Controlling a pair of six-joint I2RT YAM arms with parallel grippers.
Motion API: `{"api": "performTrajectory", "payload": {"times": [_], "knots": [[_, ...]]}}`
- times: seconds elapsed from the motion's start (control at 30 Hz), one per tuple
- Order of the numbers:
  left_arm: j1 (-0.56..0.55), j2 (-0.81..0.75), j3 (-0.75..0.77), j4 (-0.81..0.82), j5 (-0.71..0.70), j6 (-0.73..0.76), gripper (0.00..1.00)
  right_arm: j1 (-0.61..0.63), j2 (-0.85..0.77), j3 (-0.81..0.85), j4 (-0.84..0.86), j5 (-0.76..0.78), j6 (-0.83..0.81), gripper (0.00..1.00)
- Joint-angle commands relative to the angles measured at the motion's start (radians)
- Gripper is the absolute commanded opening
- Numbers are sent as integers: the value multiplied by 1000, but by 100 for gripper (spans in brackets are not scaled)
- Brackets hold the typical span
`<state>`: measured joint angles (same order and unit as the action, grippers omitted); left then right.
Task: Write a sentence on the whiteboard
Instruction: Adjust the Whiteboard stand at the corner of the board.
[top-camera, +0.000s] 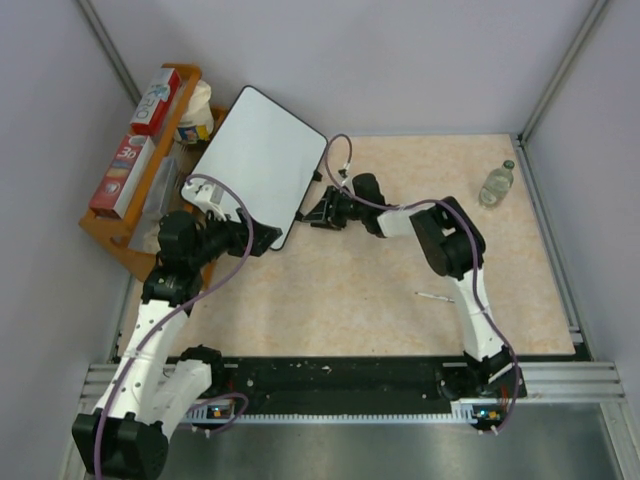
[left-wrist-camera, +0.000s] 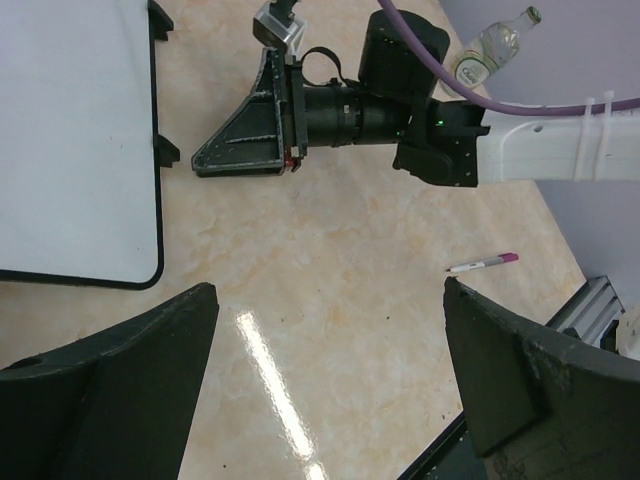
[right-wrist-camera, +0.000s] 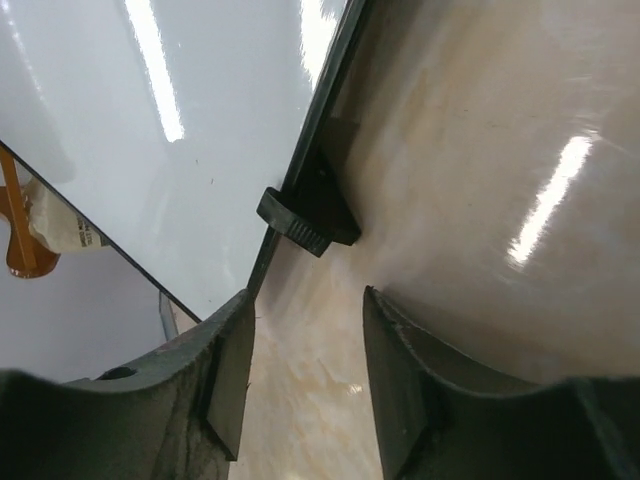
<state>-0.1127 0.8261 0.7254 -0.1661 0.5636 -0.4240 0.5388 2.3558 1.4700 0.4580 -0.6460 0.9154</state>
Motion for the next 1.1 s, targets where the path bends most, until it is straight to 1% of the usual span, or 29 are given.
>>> {"api": "performTrajectory", "payload": {"times": [0.0, 0.07, 0.17, 0.23, 0.27, 0.37, 0.53, 0.67, 1.07], "knots": [[-1, -16, -6, 4, 13, 17, 97, -45, -112, -43, -8, 91, -46, 50], [-1, -15, -6, 4, 10, 19, 97, -62, -98, -27, -50, 108, -50, 52], [-1, -10, -6, 2, 7, 25, 97, -69, -54, 29, -56, 95, -46, 52], [-1, -7, -7, 0, 5, 31, 97, -71, -15, 104, -68, 68, -35, 52], [-1, -5, -9, -4, 4, 33, 97, -69, 25, 154, -62, 54, -24, 50], [-1, 4, -7, -3, -4, 37, 97, -66, 81, 212, -22, 23, 20, 48], [-1, 16, -9, 2, -1, 36, 97, -51, 135, 268, 8, -4, 77, 48], [-1, 25, -9, 5, -4, 34, 97, -11, 143, 256, 24, -21, 88, 47], [-1, 11, -29, 11, -1, 30, 97, 84, 112, 104, 191, -27, 163, 47]]}}
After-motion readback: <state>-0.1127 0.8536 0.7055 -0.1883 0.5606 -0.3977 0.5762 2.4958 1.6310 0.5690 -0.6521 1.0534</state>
